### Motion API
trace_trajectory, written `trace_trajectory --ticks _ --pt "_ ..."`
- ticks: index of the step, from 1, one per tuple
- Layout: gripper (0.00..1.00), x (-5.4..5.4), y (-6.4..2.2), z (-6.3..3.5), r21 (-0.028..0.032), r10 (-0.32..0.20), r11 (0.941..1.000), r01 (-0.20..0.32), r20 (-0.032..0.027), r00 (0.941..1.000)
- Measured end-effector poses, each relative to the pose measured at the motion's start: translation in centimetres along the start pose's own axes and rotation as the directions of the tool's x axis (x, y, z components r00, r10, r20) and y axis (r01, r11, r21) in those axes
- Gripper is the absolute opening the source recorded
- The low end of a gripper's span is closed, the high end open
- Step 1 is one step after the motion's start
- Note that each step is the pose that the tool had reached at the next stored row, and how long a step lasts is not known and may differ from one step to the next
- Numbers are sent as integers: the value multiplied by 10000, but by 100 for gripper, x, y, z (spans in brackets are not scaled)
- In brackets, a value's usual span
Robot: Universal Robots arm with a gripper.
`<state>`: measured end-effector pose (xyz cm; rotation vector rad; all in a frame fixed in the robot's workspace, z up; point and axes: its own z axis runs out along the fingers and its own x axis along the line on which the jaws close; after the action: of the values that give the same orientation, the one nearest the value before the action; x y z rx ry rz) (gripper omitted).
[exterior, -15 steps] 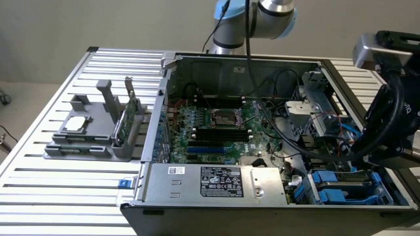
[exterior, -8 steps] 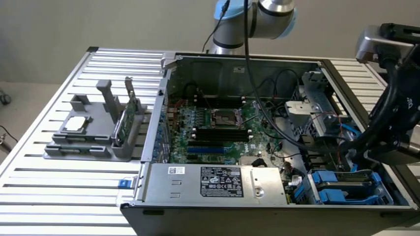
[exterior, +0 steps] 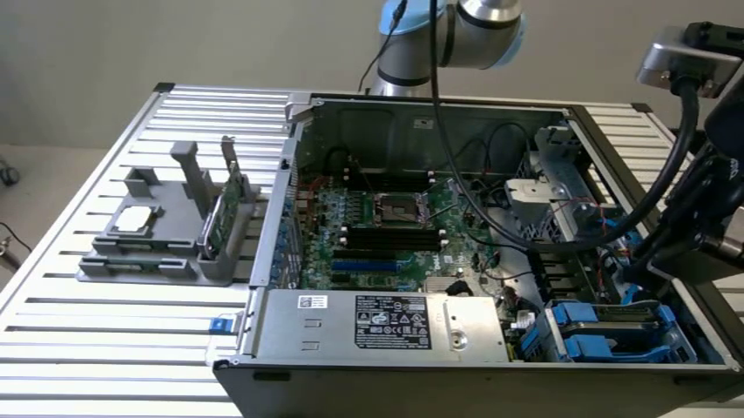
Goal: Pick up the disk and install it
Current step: 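Insert the first disk wire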
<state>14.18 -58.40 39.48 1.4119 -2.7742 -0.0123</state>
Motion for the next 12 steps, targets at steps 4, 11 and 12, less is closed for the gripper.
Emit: trace_trajectory --ticks 4,11,12 --pt "36 1 1 -39 -13 577 9983 -577 10 9983" --pt "36 2 2 -99 -38 1600 9871 -1600 29 9871" --pt "36 3 2 -106 -41 1745 9846 -1745 31 9846"
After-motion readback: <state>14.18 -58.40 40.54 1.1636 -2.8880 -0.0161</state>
